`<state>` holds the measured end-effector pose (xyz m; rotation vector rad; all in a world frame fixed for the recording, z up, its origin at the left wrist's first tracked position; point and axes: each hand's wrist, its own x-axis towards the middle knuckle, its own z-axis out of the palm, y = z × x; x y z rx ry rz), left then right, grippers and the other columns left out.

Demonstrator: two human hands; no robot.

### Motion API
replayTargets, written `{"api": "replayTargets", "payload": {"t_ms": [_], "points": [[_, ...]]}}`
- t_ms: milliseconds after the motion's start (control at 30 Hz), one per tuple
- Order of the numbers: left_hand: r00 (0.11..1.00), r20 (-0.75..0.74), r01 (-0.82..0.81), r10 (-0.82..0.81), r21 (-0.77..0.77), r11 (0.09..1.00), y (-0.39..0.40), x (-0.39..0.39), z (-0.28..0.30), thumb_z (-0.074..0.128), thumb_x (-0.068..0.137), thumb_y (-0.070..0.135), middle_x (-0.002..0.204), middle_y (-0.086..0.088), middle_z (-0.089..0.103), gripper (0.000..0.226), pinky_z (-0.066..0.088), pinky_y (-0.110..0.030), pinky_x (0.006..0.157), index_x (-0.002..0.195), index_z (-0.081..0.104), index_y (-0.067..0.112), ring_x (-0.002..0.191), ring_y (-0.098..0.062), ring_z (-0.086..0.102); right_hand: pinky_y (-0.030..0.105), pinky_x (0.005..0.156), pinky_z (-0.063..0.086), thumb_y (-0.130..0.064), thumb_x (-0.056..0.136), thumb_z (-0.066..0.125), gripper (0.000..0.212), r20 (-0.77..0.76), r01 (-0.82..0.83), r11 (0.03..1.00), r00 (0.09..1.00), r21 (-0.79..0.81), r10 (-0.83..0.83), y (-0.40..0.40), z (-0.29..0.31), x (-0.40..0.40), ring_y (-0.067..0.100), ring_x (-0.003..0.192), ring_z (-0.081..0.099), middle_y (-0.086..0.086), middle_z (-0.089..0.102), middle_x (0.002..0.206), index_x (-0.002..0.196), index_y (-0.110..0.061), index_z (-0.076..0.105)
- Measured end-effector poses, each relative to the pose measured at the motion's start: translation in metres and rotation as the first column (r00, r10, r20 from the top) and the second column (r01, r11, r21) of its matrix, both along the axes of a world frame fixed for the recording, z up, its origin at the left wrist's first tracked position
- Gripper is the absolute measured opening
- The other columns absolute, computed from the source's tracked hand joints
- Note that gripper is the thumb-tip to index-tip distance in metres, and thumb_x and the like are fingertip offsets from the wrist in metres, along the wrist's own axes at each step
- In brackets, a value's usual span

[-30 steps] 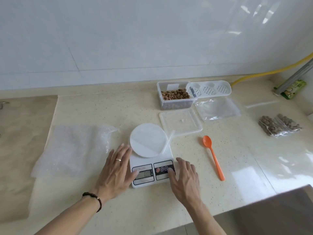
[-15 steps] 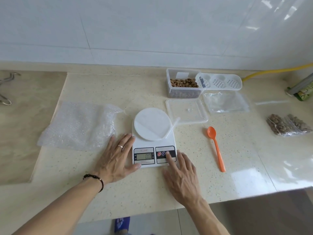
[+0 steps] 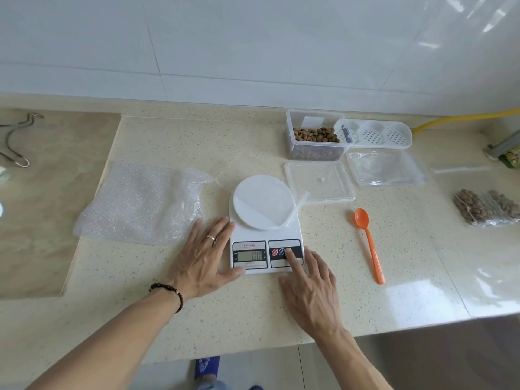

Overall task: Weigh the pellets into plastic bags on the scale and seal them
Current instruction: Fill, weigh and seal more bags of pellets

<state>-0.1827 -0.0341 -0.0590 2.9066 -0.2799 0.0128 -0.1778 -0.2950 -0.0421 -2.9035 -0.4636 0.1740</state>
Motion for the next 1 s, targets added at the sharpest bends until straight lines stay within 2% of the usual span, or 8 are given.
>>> {"api": "replayTargets", "payload": {"t_ms": [167,267,367,500,600,700,833,1000], "points": [[1.0,0.01,0.013,-0.013,-0.027,1.0,0.001,0.0,-0.001,0.028,0.084,0.08,0.156,-0.013,0.028,0.1,0.016,-0.054,0.118,0.148,0.029,0.004,0.145,-0.024,0.023,0.044,0.105,0.04,-0.052,0.093,0.034,0.058,-0.001,-0.017,1.0,1.0,0.009,0.017,-0.004,0.005,0.003,0.032,0.134,0.043,0.009,0.048,0.146,0.147,-0.032,0.031],[0.996,0.052,0.071,-0.069,-0.029,0.997,0.001,-0.003,0.001,0.031,0.088,0.073,0.154,-0.015,0.031,0.091,0.014,-0.053,0.117,0.145,0.034,0.003,0.146,-0.025,0.022,0.039,0.105,0.037,-0.054,0.095,0.025,0.066,-0.052,0.024,0.998,0.998,0.055,-0.021,-0.01,0.016,0.012,0.022,0.132,0.043,0.001,0.046,0.147,0.153,-0.024,0.023],[0.984,0.126,0.142,-0.129,-0.097,0.985,-0.008,0.003,0.01,0.03,0.094,0.063,0.154,-0.015,0.032,0.077,0.015,-0.054,0.116,0.143,0.035,0.004,0.146,-0.025,0.021,0.044,0.095,0.045,-0.052,0.095,0.026,0.064,-0.004,0.186,0.98,0.982,0.072,-0.186,-0.02,0.024,0.029,0.029,0.121,0.052,0.008,0.053,0.137,0.145,-0.013,0.041],[0.96,0.195,0.235,-0.202,-0.16,0.959,-0.03,0.041,0.036,0.028,0.097,0.055,0.154,-0.012,0.032,0.067,0.015,-0.053,0.116,0.143,0.037,0.006,0.147,-0.025,0.02,0.048,0.094,0.044,-0.032,0.094,0.056,0.045,0.018,0.511,0.855,0.858,0.083,-0.514,-0.048,0.037,0.061,0.034,0.122,0.047,0.014,0.051,0.137,0.132,-0.007,0.055],[0.947,0.196,0.282,-0.253,-0.139,0.949,-0.042,0.071,0.046,0.032,0.095,0.051,0.153,-0.013,0.034,0.066,0.015,-0.054,0.116,0.142,0.038,0.006,0.146,-0.025,0.021,0.046,0.091,0.042,-0.026,0.096,0.054,0.04,-0.086,0.67,0.74,0.741,0.056,-0.665,-0.069,0.046,0.078,0.034,0.115,0.049,0.014,0.053,0.128,0.131,-0.008,0.052],[0.944,0.154,0.308,-0.291,-0.102,0.946,-0.048,0.096,0.05,0.024,0.097,0.054,0.153,-0.012,0.033,0.067,0.013,-0.053,0.116,0.144,0.034,0.007,0.146,-0.024,0.021,0.044,0.079,0.044,-0.023,0.097,0.046,0.022,-0.123,0.726,0.687,0.685,0.035,-0.718,-0.076,0.045,0.087,0.034,0.102,0.052,0.013,0.058,0.105,0.111,-0.008,0.053],[0.942,0.106,0.325,-0.318,-0.059,0.944,-0.047,0.124,0.055,0.017,0.099,0.055,0.151,-0.012,0.037,0.068,0.014,-0.053,0.117,0.144,0.033,0.008,0.145,-0.026,0.025,0.041,0.08,0.046,-0.018,0.096,0.045,0.031,-0.175,0.764,0.639,0.643,0.089,-0.745,-0.073,0.038,0.092,0.031,0.1,0.054,0.012,0.06,0.111,0.123,-0.01,0.057],[0.952,0.052,0.301,-0.301,0.017,0.954,-0.038,0.158,0.064,0.027,0.095,0.05,0.145,-0.014,0.046,0.065,0.023,-0.057,0.113,0.14,0.04,0.006,0.14,-0.029,0.034,0.033,0.061,0.038,-0.014,0.099,0.045,0.014,-0.238,0.756,0.554,0.643,0.348,-0.728,-0.038,0.052,0.111,0.024,0.074,0.053,0.007,0.059,0.087,0.096,-0.009,0.057]]}}
